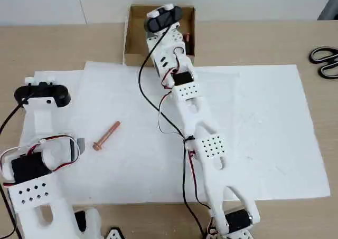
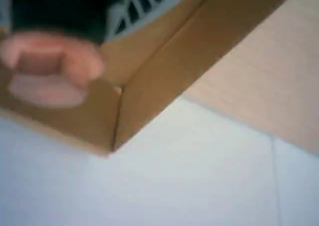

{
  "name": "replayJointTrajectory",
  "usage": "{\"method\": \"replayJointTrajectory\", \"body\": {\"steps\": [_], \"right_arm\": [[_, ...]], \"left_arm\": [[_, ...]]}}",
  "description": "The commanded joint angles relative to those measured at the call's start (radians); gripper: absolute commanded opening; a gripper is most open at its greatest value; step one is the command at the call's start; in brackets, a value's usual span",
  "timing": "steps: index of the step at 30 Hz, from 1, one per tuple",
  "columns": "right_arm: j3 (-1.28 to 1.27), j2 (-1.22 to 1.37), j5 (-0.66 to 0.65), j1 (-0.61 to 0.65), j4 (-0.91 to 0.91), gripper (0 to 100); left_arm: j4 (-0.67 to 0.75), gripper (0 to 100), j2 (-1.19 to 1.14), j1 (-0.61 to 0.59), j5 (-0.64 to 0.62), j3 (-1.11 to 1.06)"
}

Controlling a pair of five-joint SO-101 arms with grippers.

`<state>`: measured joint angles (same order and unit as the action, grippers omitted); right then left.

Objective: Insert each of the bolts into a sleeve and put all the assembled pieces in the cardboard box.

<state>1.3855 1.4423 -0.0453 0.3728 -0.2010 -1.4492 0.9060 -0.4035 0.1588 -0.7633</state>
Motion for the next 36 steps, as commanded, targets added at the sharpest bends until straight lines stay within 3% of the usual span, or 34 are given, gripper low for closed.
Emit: {"method": "replayJointTrajectory", "body": {"steps": [1, 5, 12, 21, 24, 29, 36], "right_arm": [[0.084, -0.016, -0.006, 0.012, 0.025, 0.5], [0.083, -0.015, -0.006, 0.022, 0.025, 1.3], [0.089, -0.015, -0.005, 0.031, -0.087, 18.3], [0.166, -0.024, -0.009, 0.025, -0.120, 18.0], [0.302, -0.024, -0.011, 0.025, -0.248, 18.0], [0.299, -0.147, -0.011, -0.012, -0.389, 18.0], [0.298, -0.427, -0.008, -0.062, -0.796, 18.0]], "left_arm": [[-0.003, 21, 0.012, 0.005, 0.006, 0.007], [-0.003, 21, 0.012, 0.005, 0.006, 0.007], [-0.003, 21, 0.012, 0.005, 0.006, 0.007], [-0.003, 21, 0.012, 0.005, 0.006, 0.007], [-0.003, 21, 0.012, 0.005, 0.006, 0.007], [-0.003, 21, 0.012, 0.005, 0.006, 0.007], [-0.003, 21, 0.012, 0.005, 0.006, 0.007]]}}
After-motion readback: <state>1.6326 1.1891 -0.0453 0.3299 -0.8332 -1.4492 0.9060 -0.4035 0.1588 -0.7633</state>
